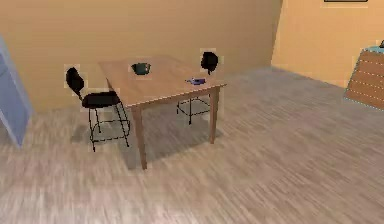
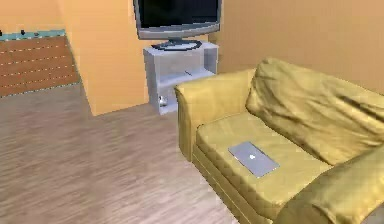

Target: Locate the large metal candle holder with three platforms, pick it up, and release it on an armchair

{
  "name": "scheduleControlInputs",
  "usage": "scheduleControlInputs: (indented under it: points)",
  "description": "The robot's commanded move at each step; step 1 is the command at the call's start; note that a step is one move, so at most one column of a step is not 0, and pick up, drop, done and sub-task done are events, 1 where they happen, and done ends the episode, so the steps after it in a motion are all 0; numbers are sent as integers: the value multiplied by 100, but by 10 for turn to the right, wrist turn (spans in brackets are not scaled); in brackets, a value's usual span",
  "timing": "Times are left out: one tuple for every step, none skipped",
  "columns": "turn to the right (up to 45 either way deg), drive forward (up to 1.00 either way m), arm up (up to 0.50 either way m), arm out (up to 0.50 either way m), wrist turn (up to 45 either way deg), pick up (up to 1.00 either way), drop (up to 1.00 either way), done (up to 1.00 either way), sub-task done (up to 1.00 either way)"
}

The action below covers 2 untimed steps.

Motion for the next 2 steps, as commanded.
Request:
scheduleControlInputs:
  points:
    - [-450,0,0,0,0,0,0,0,0]
    - [-150,0,0,0,0,0,0,0,0]
